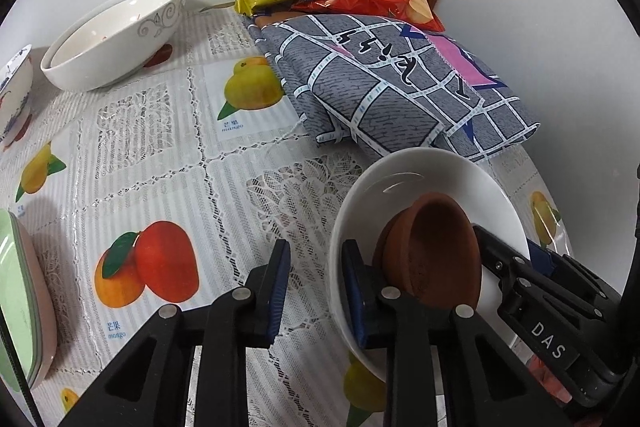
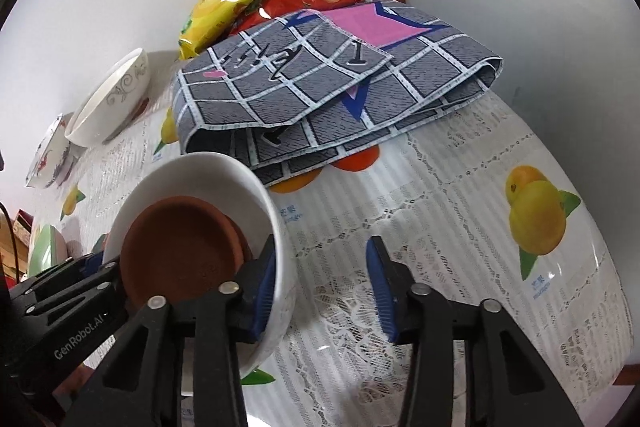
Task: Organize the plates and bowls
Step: 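Close both grippers on the white bowl rim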
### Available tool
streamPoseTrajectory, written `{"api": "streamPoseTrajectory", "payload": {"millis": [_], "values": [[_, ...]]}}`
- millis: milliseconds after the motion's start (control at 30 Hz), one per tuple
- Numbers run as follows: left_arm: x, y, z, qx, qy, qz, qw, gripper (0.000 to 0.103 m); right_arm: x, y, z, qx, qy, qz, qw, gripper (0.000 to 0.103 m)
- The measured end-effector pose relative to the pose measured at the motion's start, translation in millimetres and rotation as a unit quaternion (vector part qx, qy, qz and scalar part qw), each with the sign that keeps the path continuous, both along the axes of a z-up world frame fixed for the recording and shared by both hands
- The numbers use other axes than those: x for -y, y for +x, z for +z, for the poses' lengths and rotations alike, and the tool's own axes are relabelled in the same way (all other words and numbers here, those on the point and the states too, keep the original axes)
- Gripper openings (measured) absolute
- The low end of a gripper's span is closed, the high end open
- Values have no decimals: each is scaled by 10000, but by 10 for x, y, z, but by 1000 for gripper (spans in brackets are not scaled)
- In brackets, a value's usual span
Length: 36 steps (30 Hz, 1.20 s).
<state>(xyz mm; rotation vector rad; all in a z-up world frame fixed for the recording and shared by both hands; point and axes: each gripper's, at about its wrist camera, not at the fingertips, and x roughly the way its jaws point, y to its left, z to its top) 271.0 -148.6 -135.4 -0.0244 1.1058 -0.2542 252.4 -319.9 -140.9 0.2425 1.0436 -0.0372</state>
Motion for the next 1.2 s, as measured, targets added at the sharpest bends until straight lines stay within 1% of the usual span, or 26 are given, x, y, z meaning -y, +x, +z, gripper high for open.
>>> {"api": "streamPoseTrajectory", "payload": {"millis": [67, 100, 167, 300, 433, 600, 900, 1200], "values": [[-3, -2, -2, -6, -26, -8, 10000, 21, -32, -16, 11, 66, -85, 11, 9999, 37], [-7, 2, -4, -44, -84, -2, 10000, 19, -51, -24, 16, 107, -110, 26, 9999, 34], [7, 8, 0, -92, -206, -54, 9997, 11, -76, -25, 23, 129, -90, 48, 9999, 28], [53, -27, 16, 14, -63, -8, 10000, 10, -112, 6, 25, 66, 137, 144, 9998, 9], [26, -32, 13, -51, -125, 15, 9999, 10, -147, -9, 39, 114, 108, 36, 9999, 9], [1, -84, 20, -149, -40, 27, 9999, 10, -165, -41, 40, 43, 172, -29, 9998, 9], [-33, -219, 33, -153, 117, -25, 9998, 10, -225, -183, 44, 8, 156, -40, 9999, 9], [-62, -254, 38, -110, 100, -2, 9999, 10, -278, -192, 52, -33, 39, -9, 10000, 9]]}}
